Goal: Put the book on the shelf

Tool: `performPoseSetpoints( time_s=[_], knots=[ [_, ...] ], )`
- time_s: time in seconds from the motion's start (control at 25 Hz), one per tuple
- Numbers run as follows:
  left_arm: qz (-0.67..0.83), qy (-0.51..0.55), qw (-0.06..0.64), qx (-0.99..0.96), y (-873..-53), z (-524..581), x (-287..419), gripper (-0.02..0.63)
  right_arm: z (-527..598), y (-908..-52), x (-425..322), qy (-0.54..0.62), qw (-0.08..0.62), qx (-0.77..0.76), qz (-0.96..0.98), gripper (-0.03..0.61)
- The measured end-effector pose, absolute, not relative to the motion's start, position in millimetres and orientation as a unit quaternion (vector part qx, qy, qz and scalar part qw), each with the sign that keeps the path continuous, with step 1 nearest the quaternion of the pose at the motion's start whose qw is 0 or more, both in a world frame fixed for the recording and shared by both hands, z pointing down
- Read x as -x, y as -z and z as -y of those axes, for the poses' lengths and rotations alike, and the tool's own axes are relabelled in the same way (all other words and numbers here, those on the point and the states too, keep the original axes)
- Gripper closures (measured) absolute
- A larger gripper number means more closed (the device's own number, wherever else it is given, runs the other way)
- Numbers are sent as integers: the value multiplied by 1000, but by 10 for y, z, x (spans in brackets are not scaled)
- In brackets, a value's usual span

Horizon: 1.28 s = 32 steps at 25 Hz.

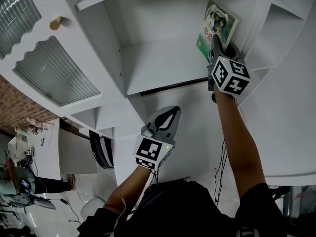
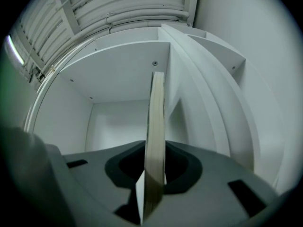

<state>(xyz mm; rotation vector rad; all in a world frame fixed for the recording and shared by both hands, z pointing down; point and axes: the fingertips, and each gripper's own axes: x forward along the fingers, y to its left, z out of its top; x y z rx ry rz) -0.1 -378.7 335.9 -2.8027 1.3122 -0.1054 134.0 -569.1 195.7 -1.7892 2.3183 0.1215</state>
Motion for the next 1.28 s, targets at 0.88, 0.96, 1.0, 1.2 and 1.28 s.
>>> performPoseSetpoints(
  time_s=[0.88,0.96,1.0,1.2,1.28],
  knots=[
    [-427,30,14,904,-3417,3719,-55,594,5470,-2100,-1315,-35,59,620,-782,402],
    [-426,29,15,904,-3411,3698,-71,594,5423,-2138,-1341,-34,54,621,-781,402],
    [-425,29,15,904,-3412,3687,-77,594,5398,-2155,-1353,-34,53,621,-781,402],
    [-423,29,16,906,-3405,3609,-110,594,5251,-2206,-1392,-40,43,619,-783,402],
    [-422,28,17,906,-3399,3567,-134,594,5188,-2220,-1396,-42,40,615,-787,402]
  ],
)
